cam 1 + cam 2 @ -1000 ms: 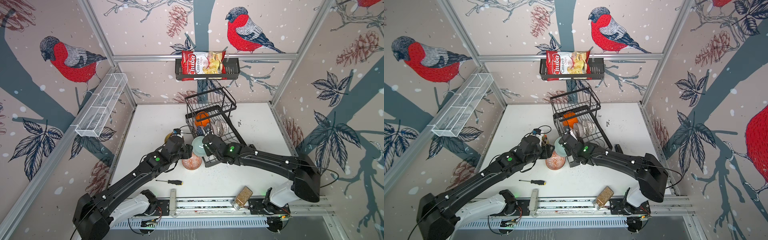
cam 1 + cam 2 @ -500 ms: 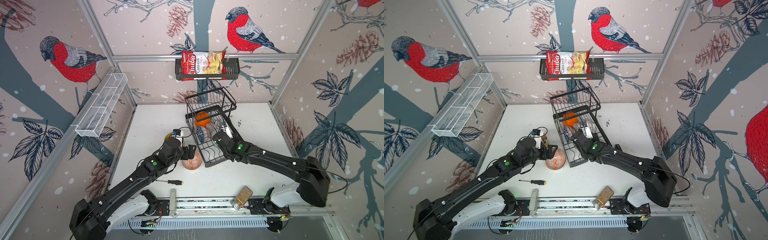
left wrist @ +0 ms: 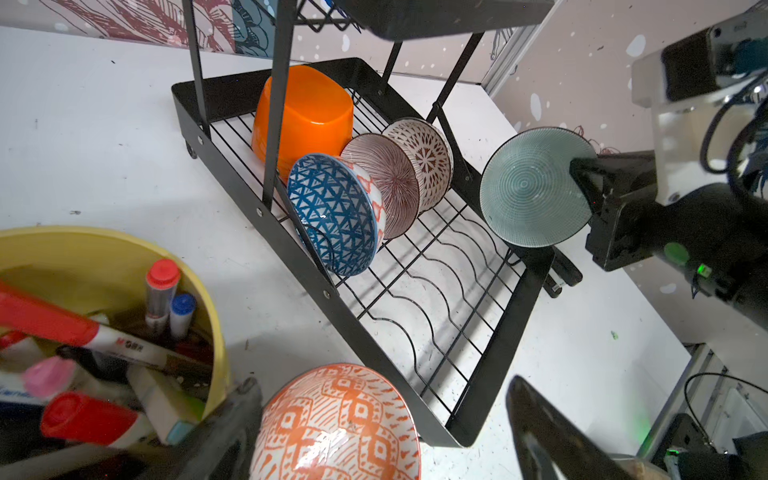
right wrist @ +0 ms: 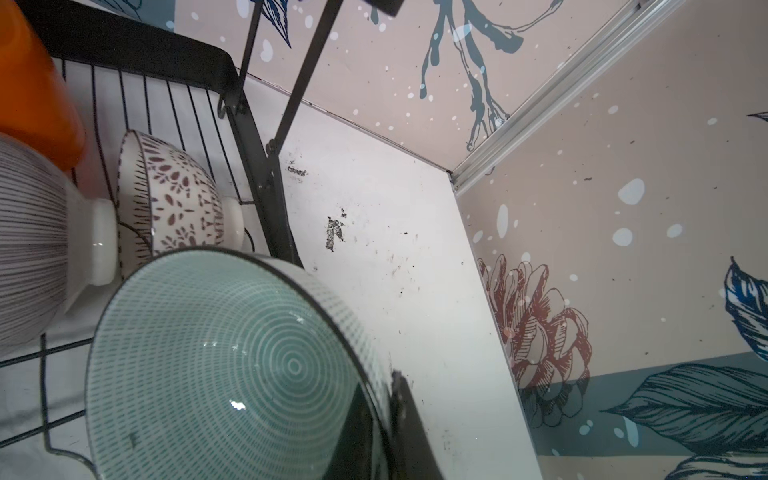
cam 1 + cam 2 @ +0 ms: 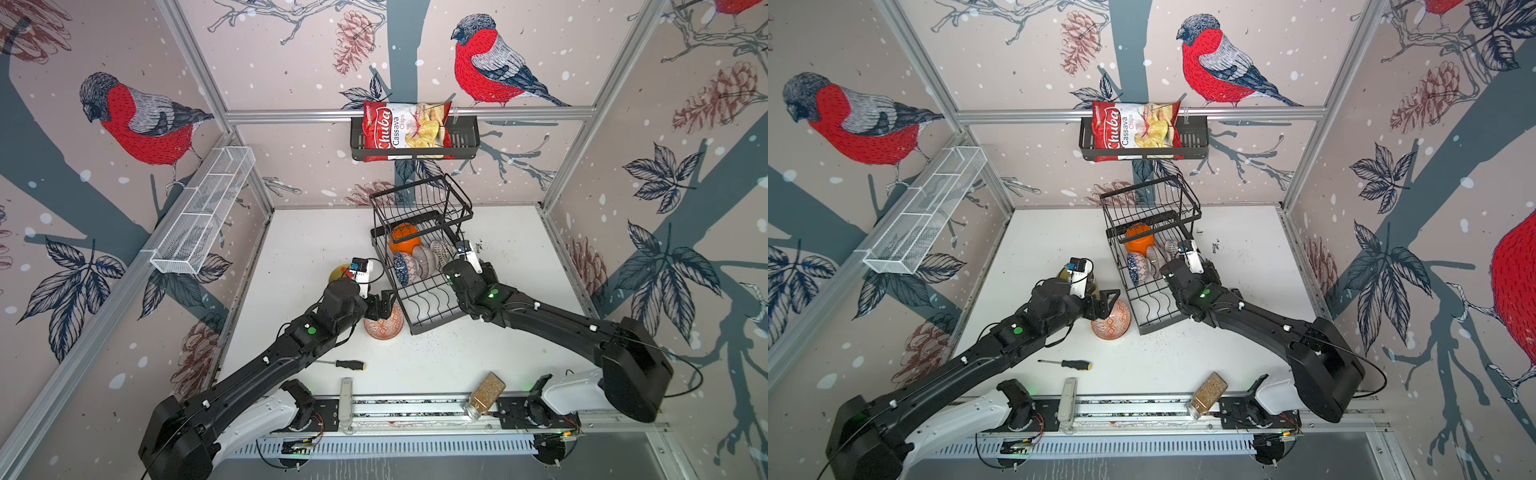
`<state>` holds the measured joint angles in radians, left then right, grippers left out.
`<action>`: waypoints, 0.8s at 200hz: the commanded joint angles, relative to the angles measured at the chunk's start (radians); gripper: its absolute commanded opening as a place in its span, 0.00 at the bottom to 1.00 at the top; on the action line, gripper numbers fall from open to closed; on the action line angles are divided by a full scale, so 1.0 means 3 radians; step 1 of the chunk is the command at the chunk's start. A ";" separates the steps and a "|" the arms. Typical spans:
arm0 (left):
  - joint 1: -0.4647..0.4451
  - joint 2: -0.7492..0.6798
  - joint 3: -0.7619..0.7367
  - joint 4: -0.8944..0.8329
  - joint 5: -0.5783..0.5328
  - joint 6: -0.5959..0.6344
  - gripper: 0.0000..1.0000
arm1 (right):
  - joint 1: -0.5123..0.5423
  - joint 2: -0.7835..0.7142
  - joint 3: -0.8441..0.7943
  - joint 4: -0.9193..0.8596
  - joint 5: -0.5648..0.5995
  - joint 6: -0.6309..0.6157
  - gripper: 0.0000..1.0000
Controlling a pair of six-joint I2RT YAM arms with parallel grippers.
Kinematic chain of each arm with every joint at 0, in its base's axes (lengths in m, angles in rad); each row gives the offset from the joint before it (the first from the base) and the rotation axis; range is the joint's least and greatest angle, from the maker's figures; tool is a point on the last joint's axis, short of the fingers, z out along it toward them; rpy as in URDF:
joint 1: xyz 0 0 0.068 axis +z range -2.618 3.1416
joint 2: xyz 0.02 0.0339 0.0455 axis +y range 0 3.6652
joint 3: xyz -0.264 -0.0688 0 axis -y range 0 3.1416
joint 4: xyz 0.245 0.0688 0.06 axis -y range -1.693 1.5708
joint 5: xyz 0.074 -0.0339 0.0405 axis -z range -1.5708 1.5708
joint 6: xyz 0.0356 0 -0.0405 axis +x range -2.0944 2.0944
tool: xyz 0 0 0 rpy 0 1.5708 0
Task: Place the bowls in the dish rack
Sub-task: 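Close the right gripper on the green bowl rim while the left gripper releases, then lower the green bowl on edge into the rack beyond the brown-patterned bowl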
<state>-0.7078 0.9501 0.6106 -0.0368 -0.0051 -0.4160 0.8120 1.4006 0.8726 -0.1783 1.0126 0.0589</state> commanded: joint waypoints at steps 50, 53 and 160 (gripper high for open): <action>0.0079 0.0225 -0.0163 0.0813 0.0593 0.0026 0.91 | -0.0027 0.0239 0.0201 0.0138 0.0191 -0.0275 0.00; 0.0080 0.0228 -0.0172 0.0828 0.0595 0.0009 0.91 | -0.0027 0.0251 0.0196 0.0147 0.0193 -0.0291 0.00; 0.0080 0.0322 -0.0346 0.1089 0.0370 -0.0035 0.90 | 0.0006 0.0389 -0.0137 0.0429 0.0534 -0.0557 0.00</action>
<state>-0.6865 1.0367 0.5091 0.2161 0.1276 -0.4206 0.8139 1.4910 0.8383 -0.1226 1.0962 -0.0746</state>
